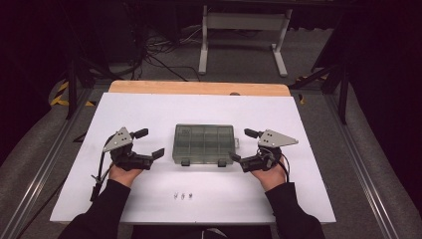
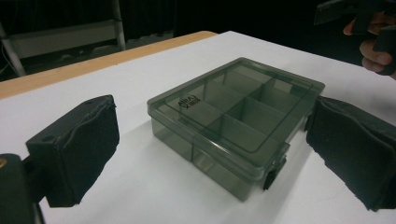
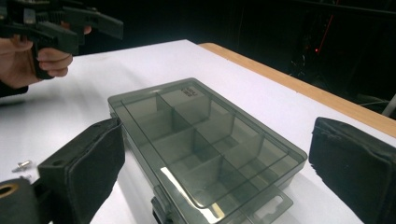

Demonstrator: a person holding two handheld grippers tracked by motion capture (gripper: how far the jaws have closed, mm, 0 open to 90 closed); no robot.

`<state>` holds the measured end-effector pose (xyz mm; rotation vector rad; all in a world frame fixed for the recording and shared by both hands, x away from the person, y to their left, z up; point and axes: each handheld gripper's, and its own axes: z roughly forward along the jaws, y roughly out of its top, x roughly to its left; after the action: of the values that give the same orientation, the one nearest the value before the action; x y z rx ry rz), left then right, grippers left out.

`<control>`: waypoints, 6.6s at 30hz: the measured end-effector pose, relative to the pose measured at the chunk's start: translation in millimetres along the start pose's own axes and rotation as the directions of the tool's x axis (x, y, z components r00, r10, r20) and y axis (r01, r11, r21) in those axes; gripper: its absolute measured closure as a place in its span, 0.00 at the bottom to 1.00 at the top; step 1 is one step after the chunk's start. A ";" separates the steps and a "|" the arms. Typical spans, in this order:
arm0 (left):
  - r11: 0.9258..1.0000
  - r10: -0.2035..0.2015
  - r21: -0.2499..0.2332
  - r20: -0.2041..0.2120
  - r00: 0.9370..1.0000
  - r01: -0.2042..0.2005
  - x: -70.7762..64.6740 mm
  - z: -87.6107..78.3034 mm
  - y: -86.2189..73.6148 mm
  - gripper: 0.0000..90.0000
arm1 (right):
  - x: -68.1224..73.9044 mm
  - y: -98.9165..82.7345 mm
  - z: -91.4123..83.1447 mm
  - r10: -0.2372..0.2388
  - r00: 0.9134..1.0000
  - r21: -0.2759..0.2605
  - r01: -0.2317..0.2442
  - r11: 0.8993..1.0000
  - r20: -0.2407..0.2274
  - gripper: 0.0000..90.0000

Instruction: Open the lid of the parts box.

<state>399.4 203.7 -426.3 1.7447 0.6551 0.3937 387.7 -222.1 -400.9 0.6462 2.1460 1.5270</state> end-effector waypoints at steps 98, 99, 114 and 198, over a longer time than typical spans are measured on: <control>0.927 0.071 0.360 0.106 0.992 -0.105 -22.1 39.4 -23.7 0.72 | -3.6 -43.4 19.2 0.063 0.997 0.335 -0.041 0.941 -0.054 0.65; 0.927 0.071 0.360 0.106 0.992 -0.105 -22.1 39.4 -23.7 0.72 | -3.6 -43.4 19.2 0.063 0.997 0.335 -0.041 0.941 -0.054 0.65; 0.928 0.065 0.360 0.106 0.992 -0.099 -22.7 38.3 -23.4 0.75 | -3.4 -42.9 18.7 0.068 0.996 0.332 -0.047 0.942 -0.051 0.66; 0.955 0.045 0.284 0.137 0.990 -0.083 -39.6 39.8 -13.4 0.67 | -32.1 10.4 22.2 0.053 0.997 0.122 -0.060 0.991 0.057 0.47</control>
<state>388.2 151.0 -447.0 2.0555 0.5853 0.2346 427.7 -221.5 -395.4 0.7869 2.2124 1.3973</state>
